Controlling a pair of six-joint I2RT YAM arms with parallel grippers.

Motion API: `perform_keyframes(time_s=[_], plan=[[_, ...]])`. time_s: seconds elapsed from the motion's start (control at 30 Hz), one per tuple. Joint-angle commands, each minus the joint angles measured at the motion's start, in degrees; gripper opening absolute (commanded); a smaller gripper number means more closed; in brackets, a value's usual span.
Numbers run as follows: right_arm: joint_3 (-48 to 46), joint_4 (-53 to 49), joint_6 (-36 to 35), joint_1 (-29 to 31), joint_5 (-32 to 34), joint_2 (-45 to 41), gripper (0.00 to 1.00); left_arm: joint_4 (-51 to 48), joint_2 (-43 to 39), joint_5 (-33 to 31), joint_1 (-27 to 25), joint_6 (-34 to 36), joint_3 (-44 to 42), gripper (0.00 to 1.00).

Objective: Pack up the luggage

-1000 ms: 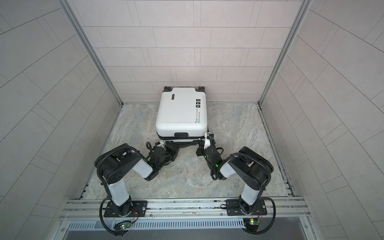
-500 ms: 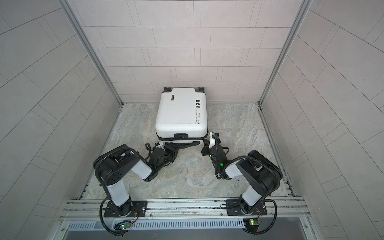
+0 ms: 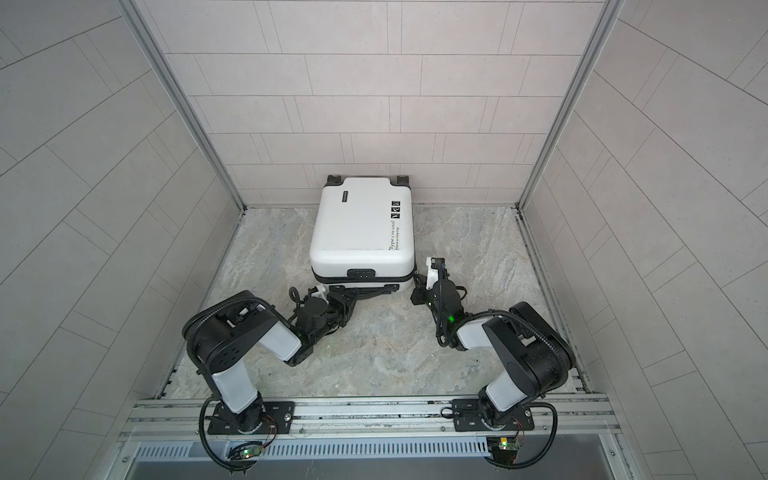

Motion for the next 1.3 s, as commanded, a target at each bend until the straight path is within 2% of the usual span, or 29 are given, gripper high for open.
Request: perform_keyframes(time_s=[0.0, 0.43, 0.63, 0.8, 0.83, 0.87, 0.93, 1.03, 1.07, 1.1, 1.27], plan=[[2.0, -5.7, -1.3, -4.2, 5.9, -1.2, 0.0, 3.7, -2.9, 1.7, -0.5, 3.8, -1.9, 0.0], [11.4, -17.1, -5.7, -9.7, 0.3, 0.3, 0.0, 3.6, -3.5, 2.4, -0.5, 3.6, -3.7, 0.0], [16.7, -22.7, -8.0, -11.6, -0.3, 1.9, 0.0, 3.7, -3.8, 2.5, -0.5, 3.6, -4.4, 0.0], [17.7, -25.4, -9.2, -11.9, -5.0, 1.0, 0.0, 3.6, -3.4, 2.7, -0.5, 3.7, -4.4, 0.0], [17.8, -26.8, -9.8, -11.8, -6.4, 0.6, 0.06, 3.5, -3.3, 2.7, -0.5, 3.7, -4.3, 0.0], [17.6, -27.7, -9.8, -11.8, -7.0, 0.1, 0.18, 3.5, -3.1, 2.7, -0.6, 3.8, -4.1, 0.0], [16.5, -28.6, -9.5, -11.7, -7.7, -1.3, 0.35, 3.5, -3.0, 2.8, -0.8, 3.8, -3.7, 0.0], [13.6, -29.5, -8.8, -11.8, -6.7, -5.7, 0.51, 3.5, -3.0, 2.6, -1.3, 3.9, -3.3, 0.0], [12.0, -29.7, -8.6, -11.8, -6.0, -7.9, 0.96, 3.4, -2.9, 2.5, -1.7, 4.0, -3.1, 0.0], [10.7, -29.9, -8.4, -11.7, -5.4, -9.6, 0.99, 3.3, -2.8, 2.4, -2.2, 4.0, -2.9, 0.0], [9.1, -35.9, -8.4, -11.9, -3.2, -21.4, 1.0, 2.6, -2.2, 0.3, -6.2, 3.8, -2.5, 0.0]])
